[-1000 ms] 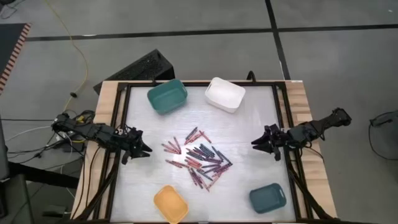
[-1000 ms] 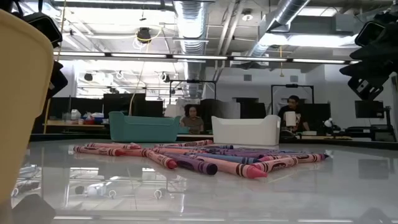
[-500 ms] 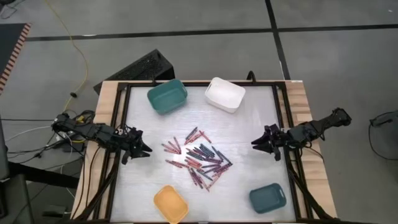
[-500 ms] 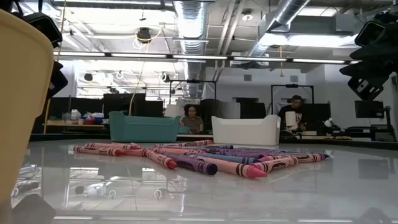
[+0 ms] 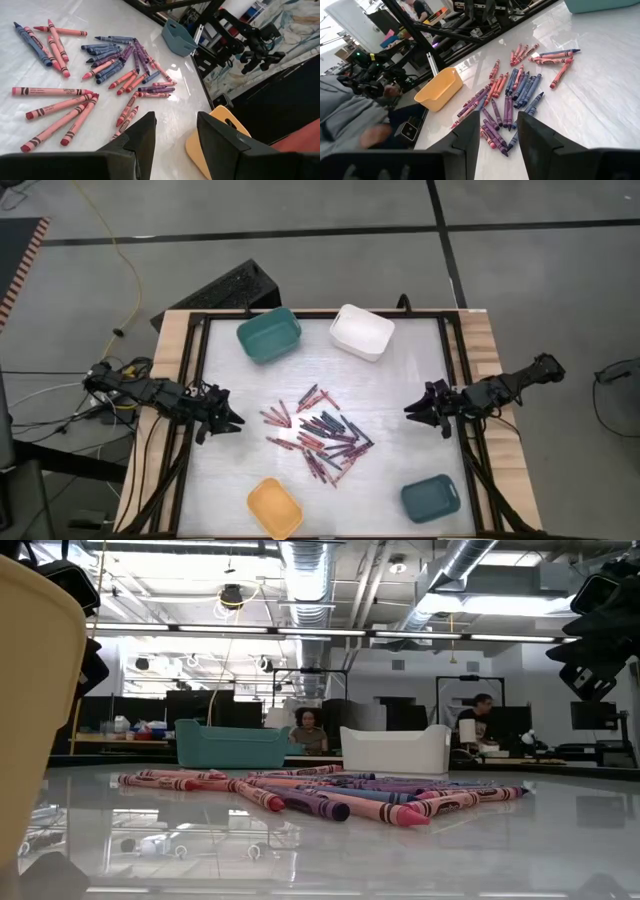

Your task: Sort crayons

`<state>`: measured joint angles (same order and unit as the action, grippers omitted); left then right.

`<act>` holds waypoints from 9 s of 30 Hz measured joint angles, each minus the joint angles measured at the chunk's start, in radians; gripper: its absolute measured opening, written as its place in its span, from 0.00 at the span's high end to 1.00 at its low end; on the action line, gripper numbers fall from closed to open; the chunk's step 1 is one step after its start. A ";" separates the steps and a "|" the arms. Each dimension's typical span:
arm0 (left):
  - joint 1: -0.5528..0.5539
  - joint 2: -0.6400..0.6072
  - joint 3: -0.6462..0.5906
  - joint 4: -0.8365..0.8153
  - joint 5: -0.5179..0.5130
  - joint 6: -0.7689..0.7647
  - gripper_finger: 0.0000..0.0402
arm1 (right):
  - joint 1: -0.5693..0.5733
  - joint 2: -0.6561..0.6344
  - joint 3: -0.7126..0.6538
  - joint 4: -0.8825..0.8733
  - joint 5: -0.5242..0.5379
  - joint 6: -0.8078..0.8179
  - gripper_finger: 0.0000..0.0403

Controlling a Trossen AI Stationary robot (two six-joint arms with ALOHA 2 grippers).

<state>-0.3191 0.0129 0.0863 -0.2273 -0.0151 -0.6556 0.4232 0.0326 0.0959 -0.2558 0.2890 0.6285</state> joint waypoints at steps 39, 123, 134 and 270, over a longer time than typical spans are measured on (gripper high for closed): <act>0.000 0.000 -0.003 0.046 -0.690 0.066 0.67 | 0.000 0.000 -0.002 0.033 0.186 -0.028 0.65; 0.000 0.676 0.442 0.030 -0.399 0.091 0.43 | -0.087 1.625 0.887 -0.351 -0.038 0.131 0.55; 0.000 0.676 0.442 0.023 -0.406 0.091 0.43 | -0.087 1.646 0.883 -0.314 -0.058 0.134 0.55; -0.294 0.538 0.417 -0.126 -0.670 -0.079 0.43 | -0.128 1.614 0.837 -0.117 0.099 0.183 0.61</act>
<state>-0.6134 0.5514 0.5030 -0.3532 -0.6855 -0.7341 0.2952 1.6466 0.9329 -0.3731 0.3881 0.8119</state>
